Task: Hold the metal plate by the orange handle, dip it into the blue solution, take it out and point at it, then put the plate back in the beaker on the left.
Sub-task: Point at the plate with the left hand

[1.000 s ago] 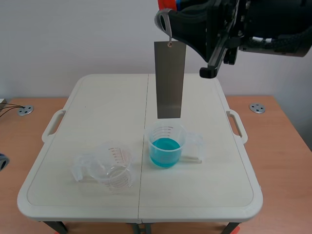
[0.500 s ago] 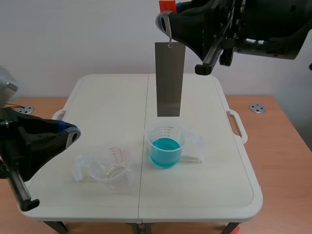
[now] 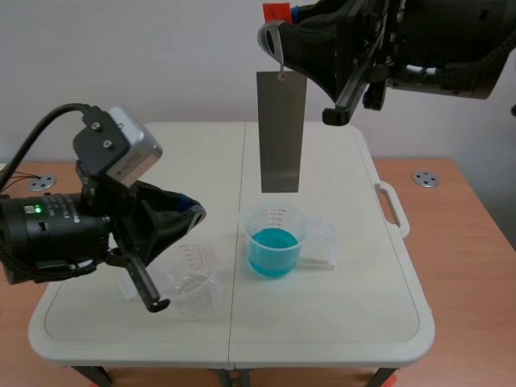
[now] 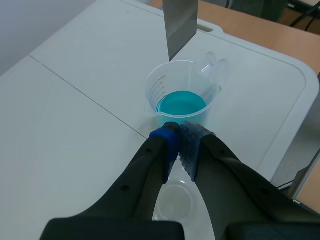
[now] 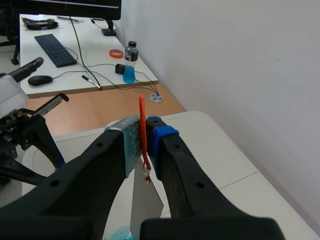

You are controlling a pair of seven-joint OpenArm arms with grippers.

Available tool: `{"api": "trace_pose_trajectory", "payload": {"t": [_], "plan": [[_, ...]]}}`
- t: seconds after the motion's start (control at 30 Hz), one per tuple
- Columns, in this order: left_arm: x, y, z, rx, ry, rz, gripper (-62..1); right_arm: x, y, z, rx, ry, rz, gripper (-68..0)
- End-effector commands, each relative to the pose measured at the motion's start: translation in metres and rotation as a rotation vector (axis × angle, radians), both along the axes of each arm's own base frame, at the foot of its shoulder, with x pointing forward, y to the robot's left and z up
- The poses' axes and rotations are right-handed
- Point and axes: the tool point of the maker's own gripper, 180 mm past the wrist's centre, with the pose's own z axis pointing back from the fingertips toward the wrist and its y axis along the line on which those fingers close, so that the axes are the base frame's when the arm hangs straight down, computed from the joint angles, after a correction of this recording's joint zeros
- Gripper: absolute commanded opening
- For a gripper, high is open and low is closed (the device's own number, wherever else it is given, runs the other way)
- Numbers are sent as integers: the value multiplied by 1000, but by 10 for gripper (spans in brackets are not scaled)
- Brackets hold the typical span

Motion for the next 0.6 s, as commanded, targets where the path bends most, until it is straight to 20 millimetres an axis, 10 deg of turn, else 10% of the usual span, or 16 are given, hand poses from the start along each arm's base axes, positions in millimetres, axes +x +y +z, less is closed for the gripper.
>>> {"api": "trace_pose_trajectory", "payload": {"t": [0.0, 0.57], "plan": [[7, -6, 6, -25, -24, 9, -581, 3, -1, 16, 28, -38, 1, -662], [36, -22, -3, 7, -81, 62, -581, 1, 0, 17, 46, -24, 7, -662]]}}
